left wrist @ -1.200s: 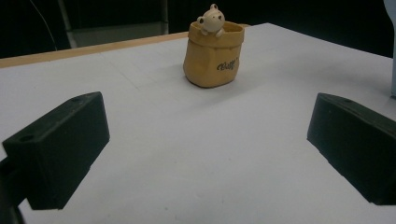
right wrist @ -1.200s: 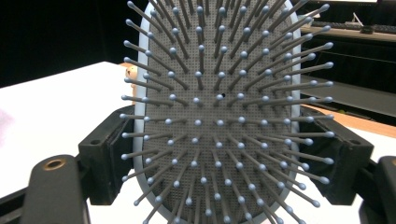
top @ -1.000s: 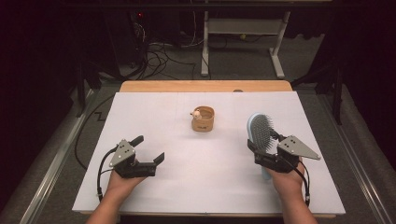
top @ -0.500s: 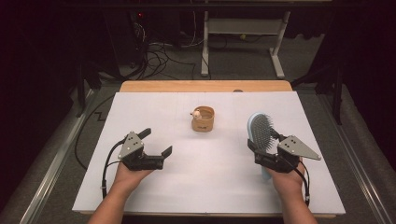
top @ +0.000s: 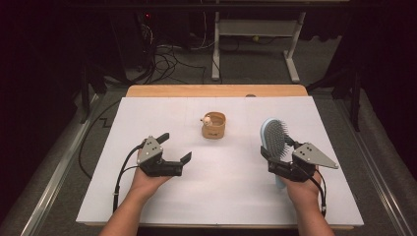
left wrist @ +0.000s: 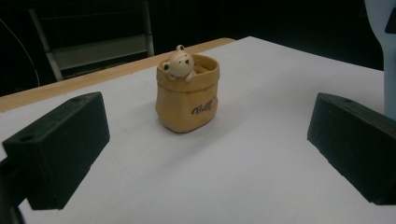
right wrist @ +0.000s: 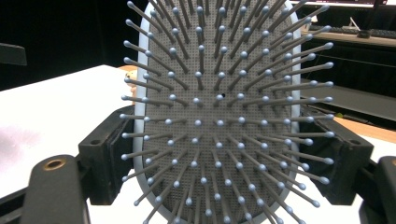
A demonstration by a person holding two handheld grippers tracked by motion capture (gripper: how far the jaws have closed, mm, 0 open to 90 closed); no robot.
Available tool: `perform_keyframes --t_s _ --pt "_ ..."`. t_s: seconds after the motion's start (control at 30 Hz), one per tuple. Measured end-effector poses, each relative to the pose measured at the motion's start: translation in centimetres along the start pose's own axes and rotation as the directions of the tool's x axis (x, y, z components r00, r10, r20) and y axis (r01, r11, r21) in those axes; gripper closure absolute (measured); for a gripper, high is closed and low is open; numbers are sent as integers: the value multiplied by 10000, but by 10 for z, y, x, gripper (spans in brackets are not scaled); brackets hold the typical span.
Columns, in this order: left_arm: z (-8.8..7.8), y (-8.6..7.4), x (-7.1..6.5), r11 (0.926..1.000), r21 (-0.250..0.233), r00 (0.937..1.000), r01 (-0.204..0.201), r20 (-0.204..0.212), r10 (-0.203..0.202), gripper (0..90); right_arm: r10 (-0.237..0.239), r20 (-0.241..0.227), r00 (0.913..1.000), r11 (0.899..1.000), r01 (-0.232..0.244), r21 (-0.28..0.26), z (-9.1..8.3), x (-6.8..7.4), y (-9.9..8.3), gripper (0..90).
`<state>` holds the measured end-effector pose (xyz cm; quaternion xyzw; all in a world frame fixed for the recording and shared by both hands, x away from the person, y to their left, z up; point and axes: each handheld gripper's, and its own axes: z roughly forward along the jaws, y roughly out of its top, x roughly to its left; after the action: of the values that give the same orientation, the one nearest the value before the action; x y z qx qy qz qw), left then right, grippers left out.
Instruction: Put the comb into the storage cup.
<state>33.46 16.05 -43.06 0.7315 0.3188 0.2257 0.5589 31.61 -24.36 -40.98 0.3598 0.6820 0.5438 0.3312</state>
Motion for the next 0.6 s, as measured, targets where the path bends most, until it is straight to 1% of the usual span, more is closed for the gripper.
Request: perform_keyframes --t_s 0.27,0.33,0.43,0.5,0.6 --pt "15 -1 -6 9995 -207 9989 256 392 -248 0 -47 -32 10000 10000 47 -9 0 2 1 203" --pt "17 -2 -8 9996 -148 9987 233 450 -226 0 -65 -57 10000 10000 64 -18 1 3 1 203" --pt "21 -6 -11 9996 229 9980 175 602 -189 0 -141 -60 9999 9999 141 30 2 5 1 203" --pt "22 -7 -14 9994 340 9976 92 679 -115 0 -182 -83 9998 9998 182 59 3 7 1 203" --pt "19 -7 -18 9999 170 9973 14 733 -27 0 -248 -127 9996 9997 249 46 4 10 2 203"
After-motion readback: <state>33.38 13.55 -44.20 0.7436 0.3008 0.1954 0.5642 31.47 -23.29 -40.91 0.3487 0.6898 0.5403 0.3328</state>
